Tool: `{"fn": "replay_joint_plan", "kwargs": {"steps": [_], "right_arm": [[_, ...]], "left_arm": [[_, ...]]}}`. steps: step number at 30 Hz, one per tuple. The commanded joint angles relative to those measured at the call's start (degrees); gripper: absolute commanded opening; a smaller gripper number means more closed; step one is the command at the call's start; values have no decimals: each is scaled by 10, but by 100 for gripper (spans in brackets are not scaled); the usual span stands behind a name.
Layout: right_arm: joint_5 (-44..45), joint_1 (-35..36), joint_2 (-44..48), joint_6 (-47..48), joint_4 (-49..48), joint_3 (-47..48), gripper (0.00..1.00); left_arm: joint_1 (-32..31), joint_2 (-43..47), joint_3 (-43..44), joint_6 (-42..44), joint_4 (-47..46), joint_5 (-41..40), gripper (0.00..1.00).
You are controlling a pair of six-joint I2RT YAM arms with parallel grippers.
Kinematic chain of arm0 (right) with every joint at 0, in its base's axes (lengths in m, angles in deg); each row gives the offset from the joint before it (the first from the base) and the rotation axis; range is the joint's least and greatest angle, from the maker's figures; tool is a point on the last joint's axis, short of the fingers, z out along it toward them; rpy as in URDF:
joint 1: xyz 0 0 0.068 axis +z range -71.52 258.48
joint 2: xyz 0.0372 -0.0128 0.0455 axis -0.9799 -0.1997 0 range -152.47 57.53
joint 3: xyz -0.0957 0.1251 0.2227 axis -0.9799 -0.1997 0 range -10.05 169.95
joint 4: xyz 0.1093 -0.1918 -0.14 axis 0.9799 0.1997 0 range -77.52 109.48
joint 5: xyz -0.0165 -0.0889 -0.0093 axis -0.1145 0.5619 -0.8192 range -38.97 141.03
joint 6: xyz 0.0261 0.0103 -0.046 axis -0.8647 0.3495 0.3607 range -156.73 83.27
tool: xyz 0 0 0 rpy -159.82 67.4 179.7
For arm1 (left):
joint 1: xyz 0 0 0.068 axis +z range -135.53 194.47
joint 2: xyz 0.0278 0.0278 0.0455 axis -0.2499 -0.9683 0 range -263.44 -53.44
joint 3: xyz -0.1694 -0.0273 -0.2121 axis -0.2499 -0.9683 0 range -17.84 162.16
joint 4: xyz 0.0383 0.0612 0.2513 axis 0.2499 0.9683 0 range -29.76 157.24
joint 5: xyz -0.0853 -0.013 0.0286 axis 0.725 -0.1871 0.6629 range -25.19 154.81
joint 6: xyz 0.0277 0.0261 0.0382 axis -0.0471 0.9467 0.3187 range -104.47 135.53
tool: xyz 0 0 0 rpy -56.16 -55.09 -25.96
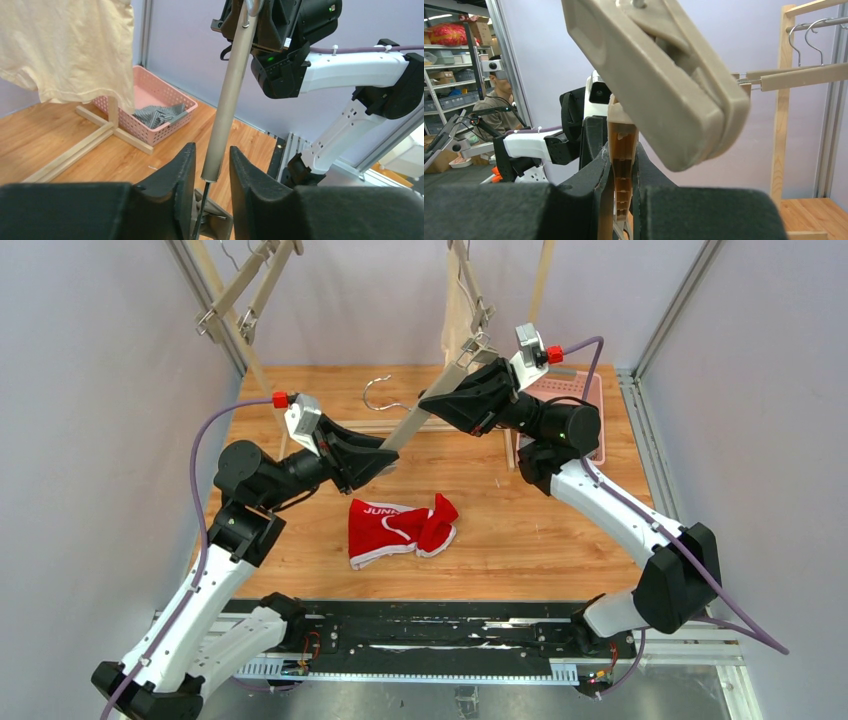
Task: Remove the underwear clipped to the hanger
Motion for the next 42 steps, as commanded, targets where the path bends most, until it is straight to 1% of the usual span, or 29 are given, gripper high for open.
{"fn": "replay_joint_plan", "kwargs": {"steps": [1,6,7,9,15,16,17,19,21,22,23,24,26,27,29,30,31,33,34,35,37,38,40,42], "right_arm": [[2,8,16,1,-27,-1,1],[0,9,16,0,-27,-2,1],[0,9,16,0,-27,-2,1],[0,9,15,0,-26,-5,1],[3,10,15,8,-15,-18,1],[2,9,16,13,-5,-19,3],[3,9,18,21,1,-20,11],[4,9,25,38,21,-27,33],[9,9,34,59,39,-35,51],[12,9,38,69,45,-41,61],[15,9,41,78,51,-45,69],[15,9,43,87,57,-50,73],[13,10,47,104,70,-57,74],[9,10,50,110,74,-61,75],[4,9,61,126,92,-71,75],[2,10,69,147,116,-75,75],[4,11,80,180,160,-80,75],[36,25,114,277,291,-89,75],[73,42,133,346,379,-91,75],[126,74,155,415,494,-89,75],[237,125,172,521,615,-89,75],[280,143,175,551,651,-93,75],[337,160,177,567,695,-110,75],[352,163,184,553,702,-150,75]], "left_arm": [[-3,4,13,6,-19,17,27],[-3,2,15,7,-30,25,20],[-3,0,16,6,-34,29,15],[-3,-2,21,2,-40,31,1],[-3,5,48,-15,-40,16,0],[-4,6,52,-18,-38,12,0],[-3,7,58,-19,-29,11,0],[-3,9,71,-17,-8,12,0],[-3,15,79,-15,6,14,0],[-3,18,80,-16,8,12,0],[-3,22,80,-18,8,14,0],[-3,25,81,-22,8,15,0],[-3,30,84,-24,14,16,0],[-3,32,87,-19,28,9,0],[-3,33,101,10,86,-22,0],[-3,33,114,42,135,-46,0],[-3,32,127,67,183,-83,0],[-3,29,156,108,288,-175,0],[-3,23,170,125,332,-224,0],[-3,17,184,140,379,-271,0],[-3,-1,208,163,455,-349,0],[-3,-11,215,171,486,-382,0],[-3,-28,228,179,532,-433,0],[-3,-42,232,184,553,-446,0]]}}
